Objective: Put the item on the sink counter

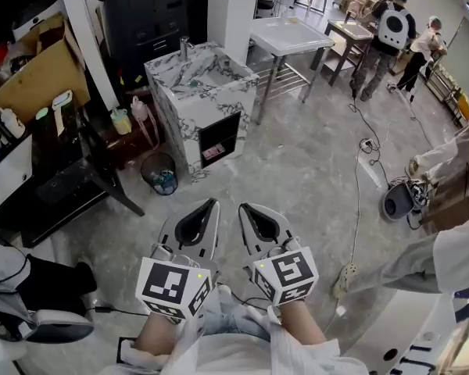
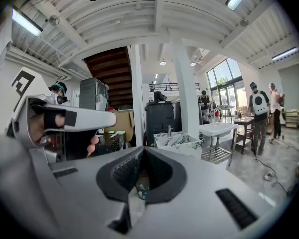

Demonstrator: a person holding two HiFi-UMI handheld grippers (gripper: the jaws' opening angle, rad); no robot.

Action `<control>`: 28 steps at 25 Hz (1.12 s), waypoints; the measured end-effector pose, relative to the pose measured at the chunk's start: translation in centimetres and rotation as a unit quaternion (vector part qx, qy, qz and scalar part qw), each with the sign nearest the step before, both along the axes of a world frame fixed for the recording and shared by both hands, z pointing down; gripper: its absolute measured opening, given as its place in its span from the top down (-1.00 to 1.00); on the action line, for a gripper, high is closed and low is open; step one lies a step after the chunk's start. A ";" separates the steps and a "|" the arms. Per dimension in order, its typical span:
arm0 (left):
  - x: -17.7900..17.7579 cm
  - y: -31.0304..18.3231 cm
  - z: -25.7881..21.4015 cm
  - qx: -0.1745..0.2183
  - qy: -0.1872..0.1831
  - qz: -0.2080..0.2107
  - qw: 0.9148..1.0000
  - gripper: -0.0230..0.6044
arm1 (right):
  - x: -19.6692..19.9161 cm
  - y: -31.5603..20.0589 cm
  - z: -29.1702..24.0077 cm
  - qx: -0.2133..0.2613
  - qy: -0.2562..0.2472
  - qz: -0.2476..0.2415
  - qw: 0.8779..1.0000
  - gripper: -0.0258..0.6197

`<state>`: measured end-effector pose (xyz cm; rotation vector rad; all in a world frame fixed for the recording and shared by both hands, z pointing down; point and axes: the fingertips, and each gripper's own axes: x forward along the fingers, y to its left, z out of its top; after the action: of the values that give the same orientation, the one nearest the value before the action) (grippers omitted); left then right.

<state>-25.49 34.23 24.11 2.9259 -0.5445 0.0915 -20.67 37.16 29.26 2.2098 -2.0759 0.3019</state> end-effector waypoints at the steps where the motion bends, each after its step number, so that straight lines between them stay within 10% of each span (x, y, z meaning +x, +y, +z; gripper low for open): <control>1: 0.2 -0.5 0.1 -0.001 0.000 -0.001 1.000 0.88 | 0.3 -0.4 0.2 -0.001 -0.001 0.001 1.000 0.89; 28: 9.5 -27.0 -0.4 0.012 0.004 -0.016 1.000 0.88 | 12.3 -24.7 0.1 -0.007 0.007 0.030 1.000 0.89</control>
<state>-15.96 7.20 23.74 2.9376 -0.5947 0.0709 -8.39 12.48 29.37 2.2618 -1.9970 0.3027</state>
